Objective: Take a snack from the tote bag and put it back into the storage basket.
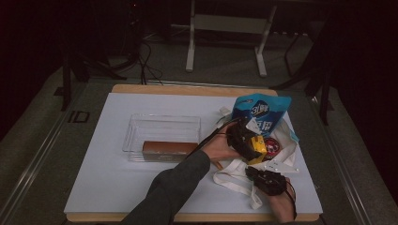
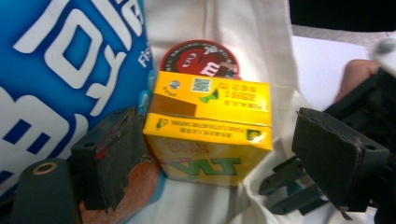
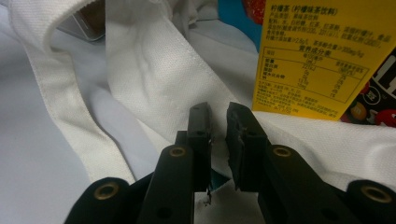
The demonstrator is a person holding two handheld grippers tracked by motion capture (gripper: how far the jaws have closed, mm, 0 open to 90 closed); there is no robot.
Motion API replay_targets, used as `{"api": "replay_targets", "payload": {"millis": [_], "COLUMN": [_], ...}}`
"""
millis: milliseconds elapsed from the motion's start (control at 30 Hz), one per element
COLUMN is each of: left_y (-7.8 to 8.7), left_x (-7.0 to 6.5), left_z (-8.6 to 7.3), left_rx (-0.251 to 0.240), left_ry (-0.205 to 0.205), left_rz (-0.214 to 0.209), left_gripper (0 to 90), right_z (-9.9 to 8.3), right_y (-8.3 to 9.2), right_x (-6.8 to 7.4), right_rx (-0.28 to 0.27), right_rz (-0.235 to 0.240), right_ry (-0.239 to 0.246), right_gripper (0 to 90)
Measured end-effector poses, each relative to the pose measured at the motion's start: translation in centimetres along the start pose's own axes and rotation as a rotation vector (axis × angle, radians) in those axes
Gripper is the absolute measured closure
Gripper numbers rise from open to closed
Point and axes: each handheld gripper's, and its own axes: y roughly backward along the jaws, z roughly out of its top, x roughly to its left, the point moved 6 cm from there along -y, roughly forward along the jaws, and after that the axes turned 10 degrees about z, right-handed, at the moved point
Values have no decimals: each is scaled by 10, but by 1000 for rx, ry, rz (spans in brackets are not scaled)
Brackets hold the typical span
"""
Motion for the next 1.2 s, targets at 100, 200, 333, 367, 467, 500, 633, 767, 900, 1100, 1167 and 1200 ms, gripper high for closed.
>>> {"api": "replay_targets", "payload": {"millis": [100,200,333,367,467,500,633,767,900,1100,1167,1200], "left_y": [-4,-7,-12,-14,-18,-19,-22,-25,-27,-28,-28,-28], "left_x": [1,1,0,-1,-2,-2,-2,-2,-4,-4,-4,-5], "left_z": [0,1,1,0,-1,-2,-3,-4,-6,-9,-9,-9], "left_rx": [2,2,15,21,33,35,42,47,69,85,85,84], "left_ry": [-1,4,-8,-10,-23,-22,-18,-18,-39,-47,-45,-46], "left_rz": [-1,-1,-3,-7,-6,-11,-7,-9,-3,-7,-7,-8], "left_gripper": [158,158,159,162,168,168,203,223,227,269,270,271], "right_z": [0,0,0,0,0,0,0,0,0,0,0,0], "right_y": [0,0,0,0,0,0,0,0,0,0,0,0], "right_x": [0,0,0,0,0,0,0,0,0,0,0,0], "right_rx": [1,1,0,1,1,1,2,3,3,3,3,3], "right_rz": [0,-1,-1,-1,0,0,0,0,0,1,0,0], "right_ry": [0,-2,-1,-1,-1,0,-2,-2,-1,-1,-1,-1], "right_gripper": [799,798,798,798,798,798,797,797,797,797,797,797]}}
